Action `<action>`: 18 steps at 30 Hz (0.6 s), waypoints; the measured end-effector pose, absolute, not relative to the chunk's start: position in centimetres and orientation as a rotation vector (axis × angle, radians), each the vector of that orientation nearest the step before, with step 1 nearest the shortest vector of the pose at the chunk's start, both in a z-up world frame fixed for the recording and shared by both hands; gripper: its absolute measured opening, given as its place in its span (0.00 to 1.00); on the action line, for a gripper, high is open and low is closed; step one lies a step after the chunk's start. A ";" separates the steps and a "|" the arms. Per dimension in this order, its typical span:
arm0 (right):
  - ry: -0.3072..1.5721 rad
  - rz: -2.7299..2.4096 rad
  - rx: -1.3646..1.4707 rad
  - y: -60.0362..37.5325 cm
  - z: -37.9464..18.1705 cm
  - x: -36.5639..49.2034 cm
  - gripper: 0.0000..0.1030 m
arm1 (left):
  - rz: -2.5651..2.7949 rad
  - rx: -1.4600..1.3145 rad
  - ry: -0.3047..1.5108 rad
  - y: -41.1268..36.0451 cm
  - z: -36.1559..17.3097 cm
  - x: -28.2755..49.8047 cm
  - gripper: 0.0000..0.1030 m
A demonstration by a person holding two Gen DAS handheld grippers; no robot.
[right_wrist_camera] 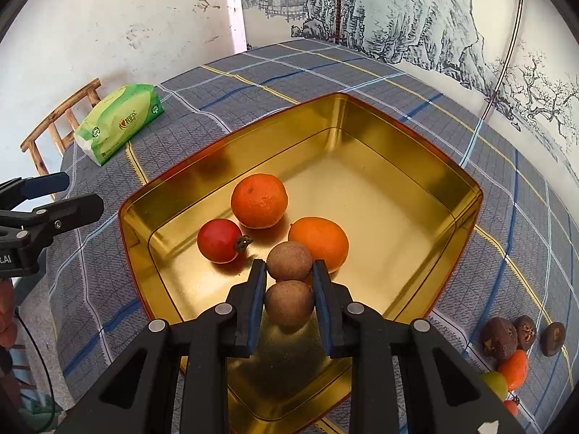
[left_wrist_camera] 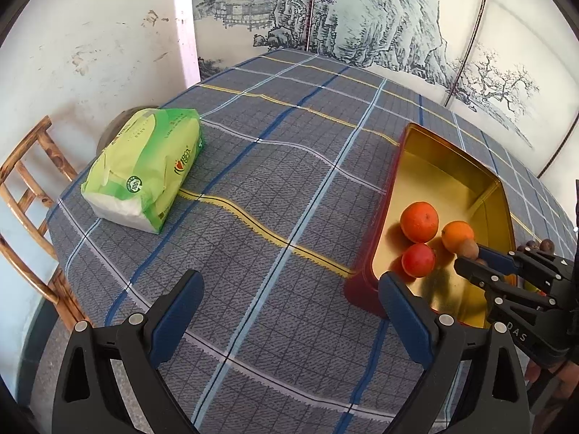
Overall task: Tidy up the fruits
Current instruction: 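Carry the two longans with the right gripper and release them in the tin, then move the right gripper to the red tomato on the cloth and grasp it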
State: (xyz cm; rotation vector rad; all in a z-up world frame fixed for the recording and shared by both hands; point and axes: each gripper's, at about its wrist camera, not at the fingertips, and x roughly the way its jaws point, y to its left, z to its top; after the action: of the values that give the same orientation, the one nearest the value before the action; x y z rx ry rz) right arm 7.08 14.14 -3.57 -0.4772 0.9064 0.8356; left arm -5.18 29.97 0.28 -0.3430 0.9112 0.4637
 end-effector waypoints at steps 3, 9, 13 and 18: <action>0.909 0.836 -0.472 14.2 -3.6 7.1 0.24 | 0.459 -0.341 0.913 29.8 0.3 -5.1 0.94; 0.890 0.851 -0.428 13.7 -2.9 6.9 0.24 | 0.444 -0.328 0.906 29.2 0.7 -5.1 0.94; 0.856 0.856 -0.372 12.1 -1.3 6.5 0.24 | 0.432 -0.316 0.892 28.5 1.2 -5.0 0.94; 0.822 0.815 -0.302 8.1 0.5 6.4 0.25 | 0.400 -0.294 0.885 27.0 1.8 -4.7 0.94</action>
State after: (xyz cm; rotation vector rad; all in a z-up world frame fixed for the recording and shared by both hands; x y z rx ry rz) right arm 6.41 8.10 0.52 -0.3016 0.8222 0.8153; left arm -4.74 26.97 1.83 -0.2943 0.8846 0.4001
